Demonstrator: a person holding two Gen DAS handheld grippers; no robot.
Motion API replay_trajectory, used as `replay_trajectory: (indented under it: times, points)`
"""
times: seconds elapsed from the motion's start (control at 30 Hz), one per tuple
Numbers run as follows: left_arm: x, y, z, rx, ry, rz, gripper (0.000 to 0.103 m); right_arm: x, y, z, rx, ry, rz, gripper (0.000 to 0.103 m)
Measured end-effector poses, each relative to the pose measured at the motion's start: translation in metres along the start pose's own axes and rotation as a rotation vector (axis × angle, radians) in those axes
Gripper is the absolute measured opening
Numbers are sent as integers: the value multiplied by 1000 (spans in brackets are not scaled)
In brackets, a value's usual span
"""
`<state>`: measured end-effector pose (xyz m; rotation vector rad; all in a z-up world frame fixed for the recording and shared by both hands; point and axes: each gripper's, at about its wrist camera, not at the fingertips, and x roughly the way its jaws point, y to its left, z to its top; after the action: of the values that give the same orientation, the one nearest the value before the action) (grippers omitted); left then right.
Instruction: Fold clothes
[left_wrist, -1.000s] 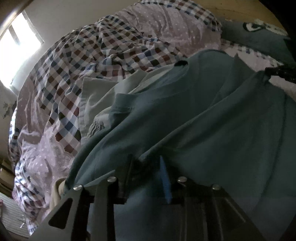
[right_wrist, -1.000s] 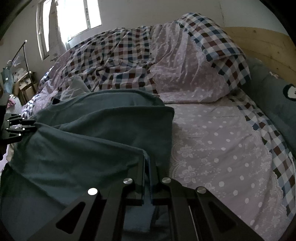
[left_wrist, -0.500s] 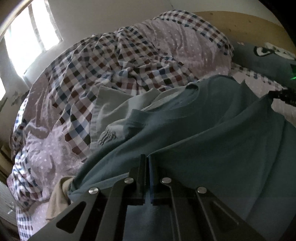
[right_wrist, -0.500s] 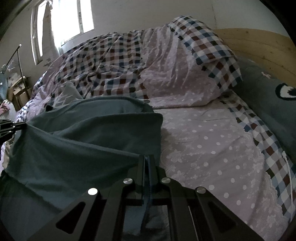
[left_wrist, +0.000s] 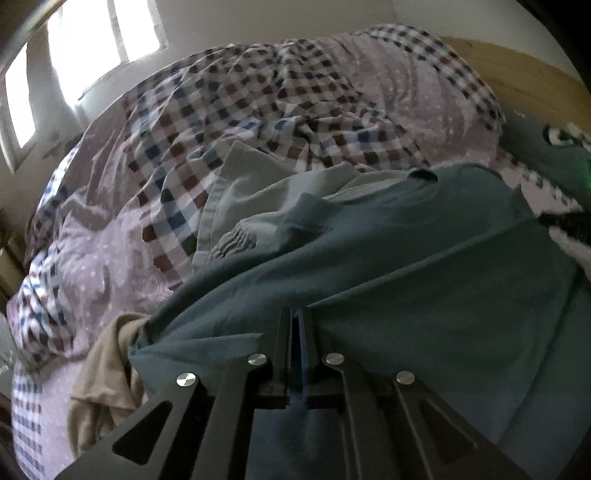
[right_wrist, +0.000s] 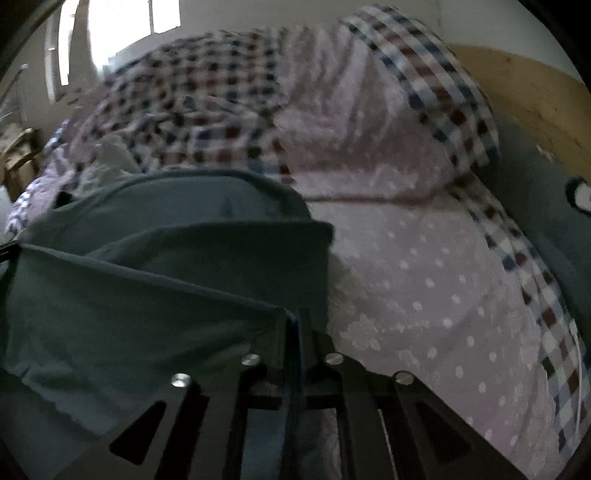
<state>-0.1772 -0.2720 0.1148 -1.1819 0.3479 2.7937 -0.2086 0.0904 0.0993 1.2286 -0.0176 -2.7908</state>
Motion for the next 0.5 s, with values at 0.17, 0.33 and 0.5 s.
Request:
replay_trajectory:
  times: [0.17,0.33,0.5]
  points:
    - [-40,21,-3,-127,-76,-62,68,-44,-14,-12,111,-48,24,50]
    - [-108,63,-33,-319,-140,-169,77,-101,-11,-32,155,-70,106,51]
    - [-179,92,-112,-522,-142,-252,84,-172,20,-69,156,-105,230,52]
